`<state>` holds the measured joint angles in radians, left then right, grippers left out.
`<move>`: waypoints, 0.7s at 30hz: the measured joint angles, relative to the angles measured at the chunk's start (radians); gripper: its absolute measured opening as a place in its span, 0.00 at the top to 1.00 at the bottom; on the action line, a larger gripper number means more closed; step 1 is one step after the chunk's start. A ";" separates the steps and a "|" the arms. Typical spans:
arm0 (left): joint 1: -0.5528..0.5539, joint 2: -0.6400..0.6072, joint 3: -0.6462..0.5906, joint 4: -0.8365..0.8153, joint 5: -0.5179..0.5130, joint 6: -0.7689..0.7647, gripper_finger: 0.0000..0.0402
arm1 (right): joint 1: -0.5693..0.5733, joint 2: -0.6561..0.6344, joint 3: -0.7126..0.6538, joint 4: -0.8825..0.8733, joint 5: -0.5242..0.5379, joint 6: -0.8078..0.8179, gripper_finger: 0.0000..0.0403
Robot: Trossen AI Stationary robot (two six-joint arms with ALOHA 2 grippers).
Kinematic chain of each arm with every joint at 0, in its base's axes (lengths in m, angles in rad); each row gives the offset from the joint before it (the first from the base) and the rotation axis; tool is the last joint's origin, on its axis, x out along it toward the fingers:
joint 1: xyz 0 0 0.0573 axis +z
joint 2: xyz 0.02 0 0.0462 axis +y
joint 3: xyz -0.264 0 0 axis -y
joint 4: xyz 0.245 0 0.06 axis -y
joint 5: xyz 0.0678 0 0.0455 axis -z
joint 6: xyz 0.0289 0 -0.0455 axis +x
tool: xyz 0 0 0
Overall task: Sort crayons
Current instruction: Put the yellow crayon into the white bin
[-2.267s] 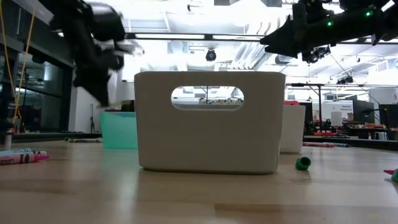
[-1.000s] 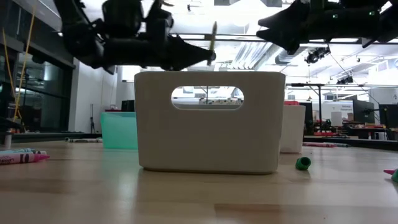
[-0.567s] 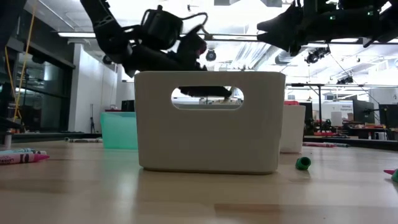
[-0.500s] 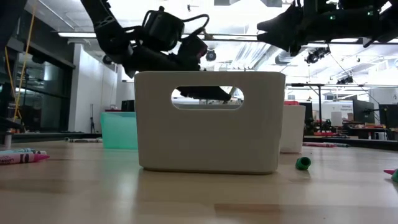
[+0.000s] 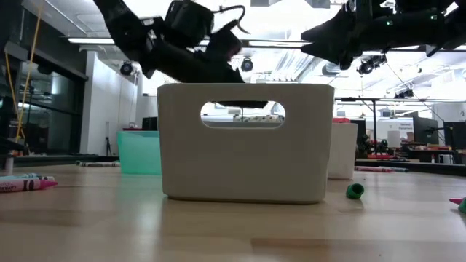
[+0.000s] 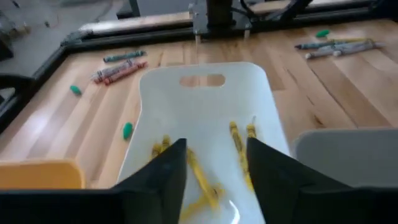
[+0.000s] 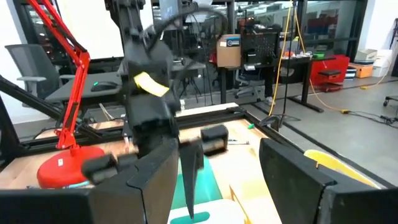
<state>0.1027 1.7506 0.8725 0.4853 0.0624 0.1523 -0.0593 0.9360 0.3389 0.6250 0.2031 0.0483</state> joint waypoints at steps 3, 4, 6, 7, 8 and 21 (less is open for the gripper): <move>0.010 -0.124 -0.005 -0.094 0.005 -0.007 0.54 | 0.000 0.000 0.000 -0.008 0.000 0.007 0.45; 0.015 -0.173 -0.016 -0.126 0.007 -0.013 0.53 | 0.000 0.000 0.000 -0.009 0.000 0.023 0.45; 0.018 -0.257 -0.050 -0.128 0.007 -0.023 0.53 | -0.002 0.000 0.000 -0.015 0.015 0.044 0.45; 0.021 -0.306 -0.084 -0.131 0.007 -0.028 0.53 | -0.002 0.000 0.000 -0.016 0.036 0.048 0.45; 0.022 -0.346 -0.118 -0.107 0.008 -0.028 0.53 | -0.002 0.000 0.000 -0.016 0.058 0.048 0.45; 0.050 -0.673 -0.449 0.284 0.000 -0.111 0.54 | -0.001 -0.003 0.048 -0.105 0.119 0.083 0.45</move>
<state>0.1522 1.0777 0.4233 0.7695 0.0627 0.0416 -0.0605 0.9329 0.3872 0.5202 0.3222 0.1313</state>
